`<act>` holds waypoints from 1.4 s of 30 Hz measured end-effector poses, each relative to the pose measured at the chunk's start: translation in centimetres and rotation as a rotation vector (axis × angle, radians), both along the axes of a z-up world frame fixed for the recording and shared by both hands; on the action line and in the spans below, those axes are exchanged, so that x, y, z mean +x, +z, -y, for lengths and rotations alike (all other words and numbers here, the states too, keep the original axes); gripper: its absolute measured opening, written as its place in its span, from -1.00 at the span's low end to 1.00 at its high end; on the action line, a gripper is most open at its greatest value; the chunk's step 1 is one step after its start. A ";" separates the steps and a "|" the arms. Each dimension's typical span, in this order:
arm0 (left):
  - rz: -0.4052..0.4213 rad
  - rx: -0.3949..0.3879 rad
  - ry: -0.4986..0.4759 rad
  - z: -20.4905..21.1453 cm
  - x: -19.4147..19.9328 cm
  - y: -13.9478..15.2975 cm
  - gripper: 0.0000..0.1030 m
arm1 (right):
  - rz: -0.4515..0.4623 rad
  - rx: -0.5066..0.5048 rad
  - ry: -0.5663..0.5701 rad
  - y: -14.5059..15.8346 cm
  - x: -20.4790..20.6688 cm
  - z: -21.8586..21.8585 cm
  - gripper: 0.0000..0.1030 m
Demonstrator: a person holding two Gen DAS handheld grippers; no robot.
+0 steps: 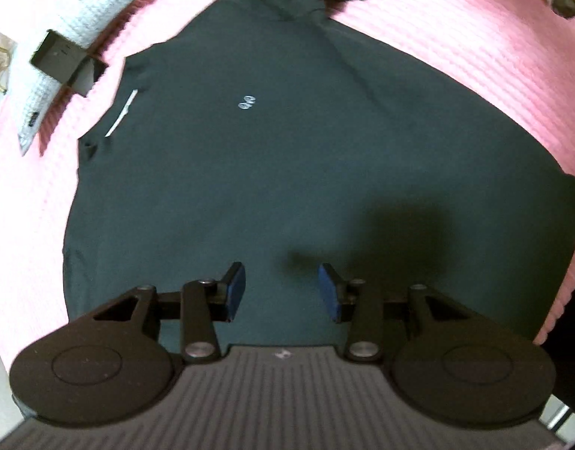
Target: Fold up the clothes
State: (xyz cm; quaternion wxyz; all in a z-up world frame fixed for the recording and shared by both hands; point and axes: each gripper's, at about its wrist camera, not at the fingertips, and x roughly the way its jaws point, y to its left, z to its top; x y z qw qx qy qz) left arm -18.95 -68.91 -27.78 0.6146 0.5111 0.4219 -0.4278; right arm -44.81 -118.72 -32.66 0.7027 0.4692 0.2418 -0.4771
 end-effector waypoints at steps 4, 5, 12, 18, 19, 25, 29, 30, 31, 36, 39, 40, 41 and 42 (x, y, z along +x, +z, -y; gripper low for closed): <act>0.023 0.019 -0.012 1.0 0.8 0.8 -0.25 | -0.124 -0.232 0.011 4.6 -1.2 -0.9 -0.95; 0.029 0.018 -0.010 1.6 1.0 0.8 -0.25 | -0.145 -0.257 0.016 5.2 -1.7 -0.9 -0.95; 0.005 0.034 -0.024 2.6 0.4 1.5 -0.25 | -0.250 -0.267 0.180 4.3 -1.0 -2.3 -0.11; -0.005 0.030 0.025 1.8 -0.1 2.2 -0.24 | -0.203 -0.294 0.227 7.1 1.8 -6.5 0.12; -0.005 0.032 0.032 1.6 -0.1 2.3 -0.23 | -0.179 -0.300 0.280 7.5 2.9 -7.2 0.12; 0.003 0.017 0.085 0.8 0.2 2.7 -0.21 | -0.097 -0.324 0.847 6.4 13.1 -7.5 0.11; 0.007 0.019 0.151 -0.2 0.7 2.4 -0.17 | -0.237 -0.351 1.204 3.6 19.8 -6.2 0.11; 0.005 0.028 0.167 -0.5 0.7 2.2 -0.17 | -0.253 -0.348 1.256 3.1 21.0 -5.6 0.11; 0.001 0.037 0.176 -0.8 0.5 2.1 -0.16 | -0.251 -0.331 1.282 2.8 21.7 -5.1 0.11; -0.010 0.059 0.215 -1.9 -0.1 2.1 -0.13 | -0.190 -0.287 1.318 3.2 22.4 -3.2 0.10; -0.009 0.045 0.241 -1.8 0.5 2.1 -0.13 | -0.245 -0.283 1.406 2.5 22.5 -4.1 -0.29; -0.007 0.037 0.247 -1.6 0.9 2.2 -0.13 | -0.266 -0.297 1.441 2.2 22.5 -4.6 -0.32; -0.005 0.028 0.251 -1.3 1.4 2.2 -0.12 | -0.288 -0.311 1.476 1.9 22.6 -5.1 -0.39; -0.004 0.019 0.255 -1.1 1.8 2.3 -0.12 | -0.310 -0.325 1.510 1.6 22.6 -5.7 -0.89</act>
